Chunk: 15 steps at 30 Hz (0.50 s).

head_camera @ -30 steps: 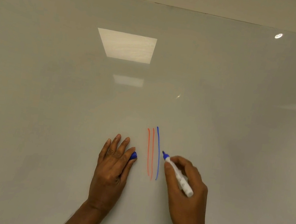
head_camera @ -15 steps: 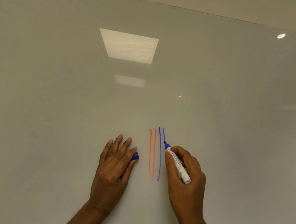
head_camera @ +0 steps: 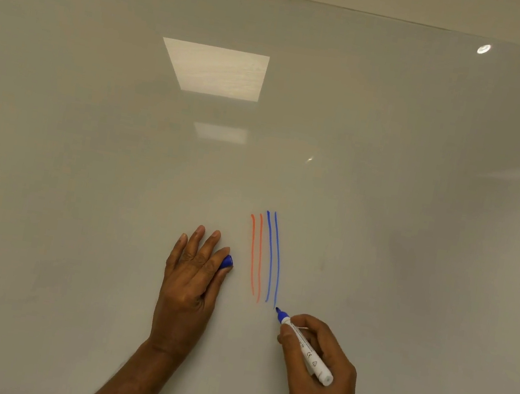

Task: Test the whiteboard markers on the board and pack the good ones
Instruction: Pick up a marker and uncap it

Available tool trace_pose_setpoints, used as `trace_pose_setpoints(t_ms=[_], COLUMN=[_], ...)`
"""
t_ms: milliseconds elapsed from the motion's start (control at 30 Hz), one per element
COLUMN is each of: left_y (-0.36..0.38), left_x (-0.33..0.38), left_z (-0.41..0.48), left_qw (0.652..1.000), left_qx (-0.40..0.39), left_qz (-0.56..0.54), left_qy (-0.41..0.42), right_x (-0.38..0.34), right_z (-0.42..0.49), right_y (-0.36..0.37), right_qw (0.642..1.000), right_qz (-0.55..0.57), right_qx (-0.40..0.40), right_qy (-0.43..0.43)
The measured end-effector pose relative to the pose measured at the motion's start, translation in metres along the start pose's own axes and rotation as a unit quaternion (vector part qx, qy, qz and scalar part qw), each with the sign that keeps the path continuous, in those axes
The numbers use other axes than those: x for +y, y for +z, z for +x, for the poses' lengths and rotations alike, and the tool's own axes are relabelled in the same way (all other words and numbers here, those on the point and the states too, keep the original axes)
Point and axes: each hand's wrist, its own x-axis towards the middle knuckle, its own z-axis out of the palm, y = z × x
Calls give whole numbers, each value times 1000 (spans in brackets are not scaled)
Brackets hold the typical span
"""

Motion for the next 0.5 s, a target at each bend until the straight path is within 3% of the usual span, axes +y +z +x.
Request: trace_pose_setpoints(t_ms=[100, 200, 333, 433, 500], left_y=[-9, -30, -69, -92, -105], left_x=[9, 28, 60, 65, 62], left_z=[-1, -3, 6, 11, 11], left_qw=[997, 976, 892, 839, 784], left_qx=[-24, -30, 4, 22, 24], left_qz=[-50, -132, -251, -307, -369], left_qy=[-48, -169, -375, -449, -498], right_x=[-27, -46, -55, -61, -65], right_z=[-4, -13, -30, -39, -45], right_y=[-2, 3, 17, 34, 45], right_qw=[998, 994, 985, 978, 973], right_qz=[62, 96, 123, 133, 142], right_qx=[-16, -53, -113, -144, -162], right_qy=[10, 28, 51, 71, 78])
